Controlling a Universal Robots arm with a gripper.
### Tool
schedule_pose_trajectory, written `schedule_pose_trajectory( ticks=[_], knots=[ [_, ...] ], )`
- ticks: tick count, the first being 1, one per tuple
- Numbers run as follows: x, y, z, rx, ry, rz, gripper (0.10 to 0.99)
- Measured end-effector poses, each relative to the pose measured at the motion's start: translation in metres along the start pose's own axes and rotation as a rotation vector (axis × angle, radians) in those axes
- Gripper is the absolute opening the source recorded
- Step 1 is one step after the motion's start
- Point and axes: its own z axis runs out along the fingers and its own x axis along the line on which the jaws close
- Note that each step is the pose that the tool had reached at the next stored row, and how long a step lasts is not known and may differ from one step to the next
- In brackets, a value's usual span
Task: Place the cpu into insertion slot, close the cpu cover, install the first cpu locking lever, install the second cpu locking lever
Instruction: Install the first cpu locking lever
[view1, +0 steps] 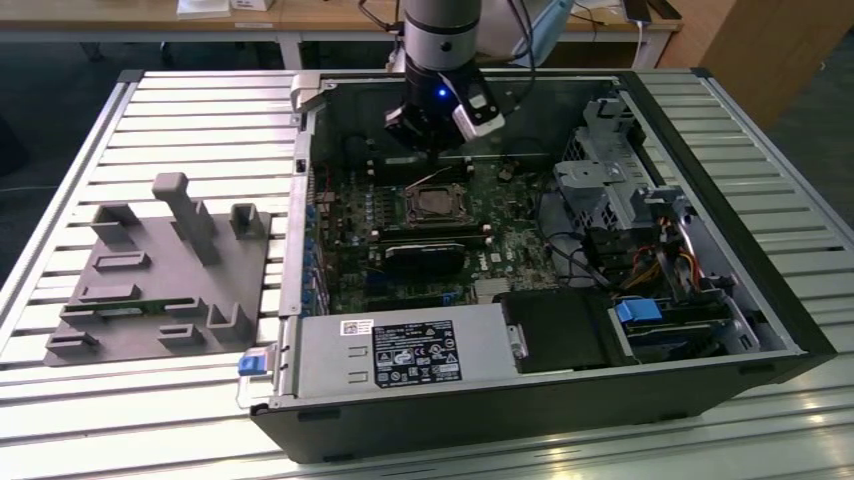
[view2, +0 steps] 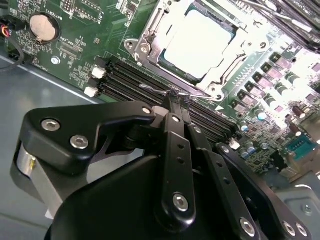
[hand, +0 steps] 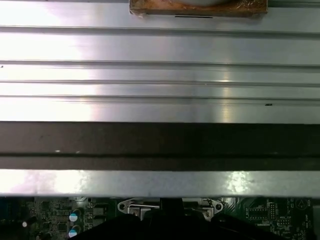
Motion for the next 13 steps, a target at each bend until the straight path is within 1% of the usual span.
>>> schedule_pose_trajectory(
  ticks=[13],
  knots=[
    [-0.0075, 0.0006, 0.0043, 0.0, 0.0001, 0.0, 0.122]
  ],
)
